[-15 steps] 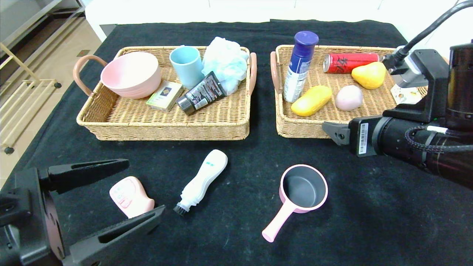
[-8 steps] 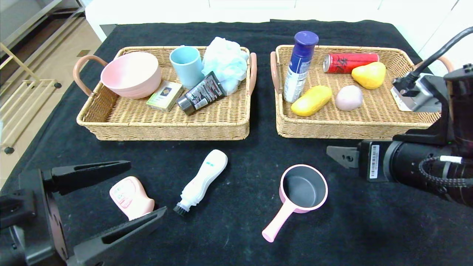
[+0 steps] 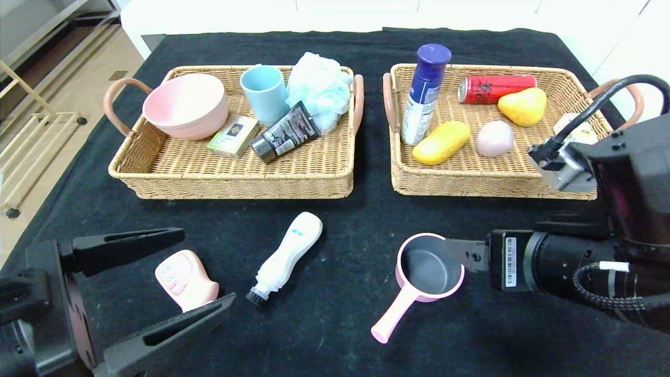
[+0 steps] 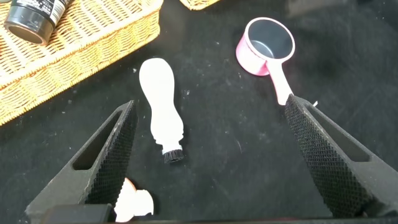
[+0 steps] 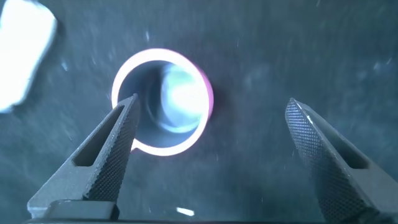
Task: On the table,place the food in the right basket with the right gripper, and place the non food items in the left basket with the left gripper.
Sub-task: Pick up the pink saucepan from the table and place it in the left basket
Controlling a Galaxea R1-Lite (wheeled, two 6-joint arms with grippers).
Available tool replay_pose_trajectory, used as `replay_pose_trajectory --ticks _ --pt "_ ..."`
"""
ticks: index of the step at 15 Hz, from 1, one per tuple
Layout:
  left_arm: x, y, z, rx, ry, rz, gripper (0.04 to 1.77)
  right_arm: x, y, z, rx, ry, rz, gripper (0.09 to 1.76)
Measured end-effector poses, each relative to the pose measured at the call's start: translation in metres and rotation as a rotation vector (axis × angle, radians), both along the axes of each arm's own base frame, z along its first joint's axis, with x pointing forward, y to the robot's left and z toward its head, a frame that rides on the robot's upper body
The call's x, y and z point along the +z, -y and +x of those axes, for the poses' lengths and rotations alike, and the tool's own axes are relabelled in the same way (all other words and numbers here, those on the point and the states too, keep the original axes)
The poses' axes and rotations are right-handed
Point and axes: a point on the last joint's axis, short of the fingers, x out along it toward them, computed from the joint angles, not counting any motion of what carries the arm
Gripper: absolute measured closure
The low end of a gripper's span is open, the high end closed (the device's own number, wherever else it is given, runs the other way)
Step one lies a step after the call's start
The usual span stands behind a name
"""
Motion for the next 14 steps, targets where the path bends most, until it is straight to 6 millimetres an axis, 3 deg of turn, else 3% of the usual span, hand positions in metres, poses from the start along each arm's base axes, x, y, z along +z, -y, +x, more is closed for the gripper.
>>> replay_pose_trajectory --ticks 7,14 --pt "0.001 0.0 -0.001 -0.001 0.006 -0.002 0.09 -0.029 -0.017 0.013 -0.014 -0.083 -0.058 0.15" --pt "0.001 0.0 -0.001 -0.003 0.008 -0.002 0.09 -0.041 -0.028 0.022 -0.016 -0.1 -0.087 0.14"
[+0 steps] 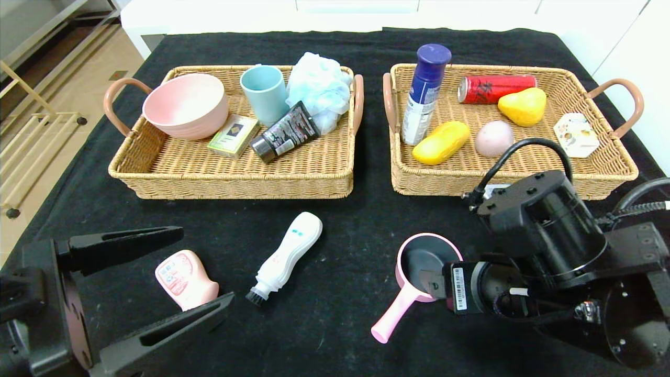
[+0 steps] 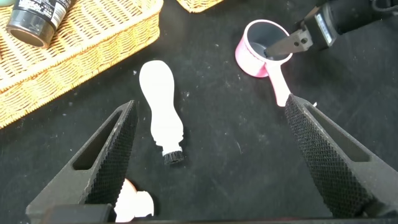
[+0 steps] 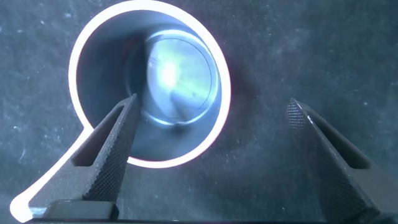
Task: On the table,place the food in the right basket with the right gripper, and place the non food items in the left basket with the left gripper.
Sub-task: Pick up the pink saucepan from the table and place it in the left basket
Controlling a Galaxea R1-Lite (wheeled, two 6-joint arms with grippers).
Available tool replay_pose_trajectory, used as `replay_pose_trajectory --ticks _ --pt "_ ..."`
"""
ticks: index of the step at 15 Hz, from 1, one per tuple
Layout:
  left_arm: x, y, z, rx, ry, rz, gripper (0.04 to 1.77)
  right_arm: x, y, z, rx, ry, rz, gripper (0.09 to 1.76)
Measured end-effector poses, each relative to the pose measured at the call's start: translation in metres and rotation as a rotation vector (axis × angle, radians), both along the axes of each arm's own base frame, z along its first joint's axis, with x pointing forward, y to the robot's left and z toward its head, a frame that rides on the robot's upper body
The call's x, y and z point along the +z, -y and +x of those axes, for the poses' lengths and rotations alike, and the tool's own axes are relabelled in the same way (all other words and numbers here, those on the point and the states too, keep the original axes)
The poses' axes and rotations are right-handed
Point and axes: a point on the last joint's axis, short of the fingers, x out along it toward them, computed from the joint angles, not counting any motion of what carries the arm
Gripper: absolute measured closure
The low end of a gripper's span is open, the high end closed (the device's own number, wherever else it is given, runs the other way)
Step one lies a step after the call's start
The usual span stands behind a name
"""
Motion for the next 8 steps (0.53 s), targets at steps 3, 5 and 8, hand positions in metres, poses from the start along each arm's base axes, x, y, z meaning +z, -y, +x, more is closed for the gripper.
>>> replay_pose_trajectory --ticks 3,5,8 --pt "0.0001 0.0 -0.0001 0.0 0.001 0.0 0.09 -0.0036 -0.0026 0.0024 -0.001 -0.008 -0.008 0.54" --pt "0.0001 -0.0002 -0.0003 -0.001 0.001 0.0 0.09 -0.0055 -0.0039 0.0035 -0.001 -0.013 -0.014 0.82" --pt "-0.0001 -0.0003 -0.0004 -0.001 0.0 0.001 0.09 -0.007 -0.0046 0.0041 -0.001 -0.017 -0.017 1.17"
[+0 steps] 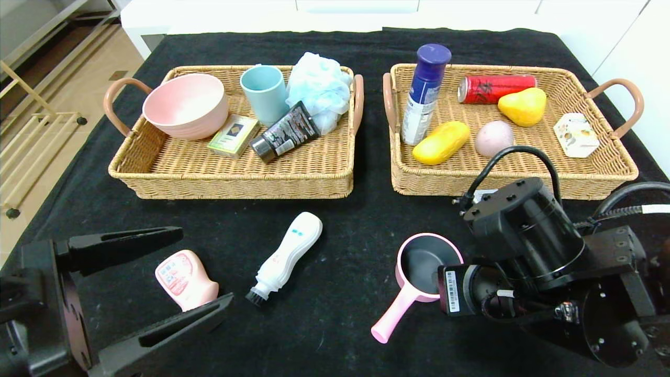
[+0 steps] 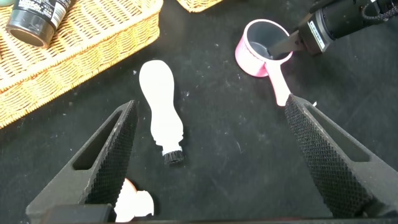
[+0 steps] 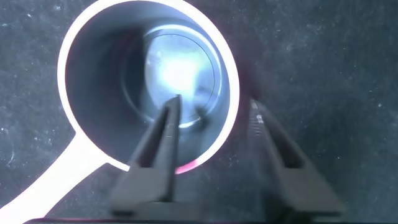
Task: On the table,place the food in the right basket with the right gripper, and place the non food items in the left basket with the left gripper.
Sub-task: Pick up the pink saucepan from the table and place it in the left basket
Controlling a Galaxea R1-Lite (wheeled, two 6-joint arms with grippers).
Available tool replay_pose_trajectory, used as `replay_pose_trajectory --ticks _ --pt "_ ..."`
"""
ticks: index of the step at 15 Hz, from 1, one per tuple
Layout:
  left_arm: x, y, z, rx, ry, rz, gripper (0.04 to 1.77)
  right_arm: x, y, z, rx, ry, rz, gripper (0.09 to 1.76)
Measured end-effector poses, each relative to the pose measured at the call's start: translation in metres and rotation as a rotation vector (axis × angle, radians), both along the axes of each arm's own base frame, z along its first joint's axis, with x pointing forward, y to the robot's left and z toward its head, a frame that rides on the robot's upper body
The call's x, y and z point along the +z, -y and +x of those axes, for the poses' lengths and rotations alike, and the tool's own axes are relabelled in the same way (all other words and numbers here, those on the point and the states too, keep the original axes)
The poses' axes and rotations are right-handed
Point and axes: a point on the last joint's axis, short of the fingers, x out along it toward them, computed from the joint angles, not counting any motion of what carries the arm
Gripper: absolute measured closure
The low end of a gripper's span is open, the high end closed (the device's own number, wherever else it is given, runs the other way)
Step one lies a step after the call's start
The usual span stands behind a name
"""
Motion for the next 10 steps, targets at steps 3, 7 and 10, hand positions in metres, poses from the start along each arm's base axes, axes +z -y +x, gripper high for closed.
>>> replay_pose_trajectory --ticks 3,7,10 --pt "-0.0001 0.0 -0.0002 -0.001 -0.002 0.001 0.09 0.0001 -0.0005 -0.0004 0.003 0.0 0.001 1.69" --pt "-0.0002 0.0001 -0.0002 -0.001 -0.002 0.001 0.09 0.0 -0.0004 -0.0004 0.002 -0.001 0.001 1.69" --pt "-0.0002 0.0001 -0.0002 -0.001 -0.001 0.0 0.09 0.0034 0.0005 -0.0029 0.01 0.007 -0.003 1.69"
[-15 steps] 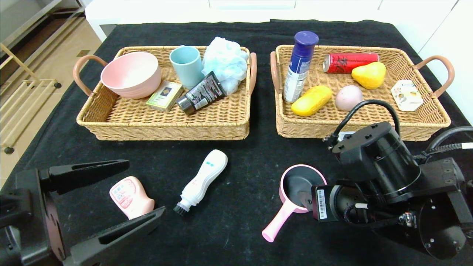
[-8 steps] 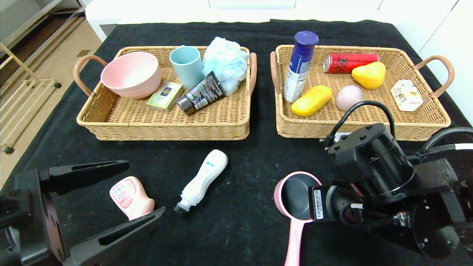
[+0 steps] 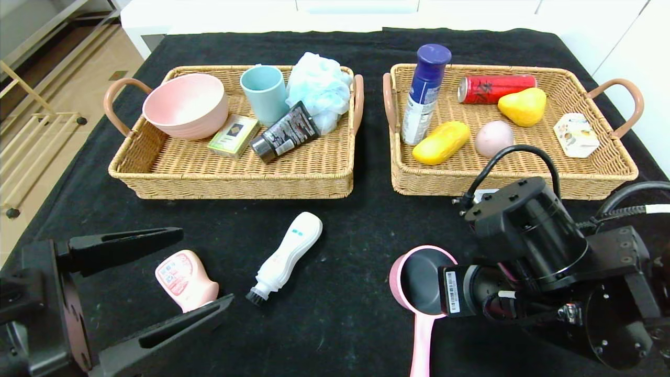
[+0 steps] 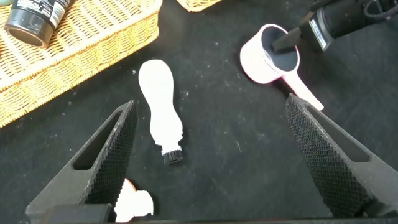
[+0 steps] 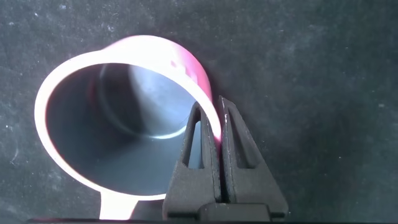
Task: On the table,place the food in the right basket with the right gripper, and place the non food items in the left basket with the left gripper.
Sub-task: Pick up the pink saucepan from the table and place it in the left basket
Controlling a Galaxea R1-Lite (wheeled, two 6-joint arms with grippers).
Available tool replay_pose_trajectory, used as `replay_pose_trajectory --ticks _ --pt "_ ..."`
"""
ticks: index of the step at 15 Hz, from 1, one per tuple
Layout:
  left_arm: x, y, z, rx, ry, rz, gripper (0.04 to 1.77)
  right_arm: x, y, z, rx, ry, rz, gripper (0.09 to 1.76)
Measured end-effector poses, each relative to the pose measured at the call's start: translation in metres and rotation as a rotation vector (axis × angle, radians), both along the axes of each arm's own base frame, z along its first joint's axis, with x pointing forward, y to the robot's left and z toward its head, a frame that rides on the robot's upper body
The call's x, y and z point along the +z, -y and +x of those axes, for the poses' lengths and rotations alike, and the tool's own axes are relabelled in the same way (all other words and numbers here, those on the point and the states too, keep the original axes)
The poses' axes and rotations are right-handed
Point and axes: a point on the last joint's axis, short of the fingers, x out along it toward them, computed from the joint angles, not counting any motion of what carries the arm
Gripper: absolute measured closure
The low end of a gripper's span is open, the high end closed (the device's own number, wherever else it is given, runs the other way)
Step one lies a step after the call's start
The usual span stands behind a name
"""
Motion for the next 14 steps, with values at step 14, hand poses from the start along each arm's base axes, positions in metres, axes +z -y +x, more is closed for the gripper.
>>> replay_pose_trajectory --ticks 14 --pt "0.005 -0.002 -0.001 0.03 0.014 -0.013 0.09 0.115 -0.065 0.017 0.166 0.416 0.273 1.69"
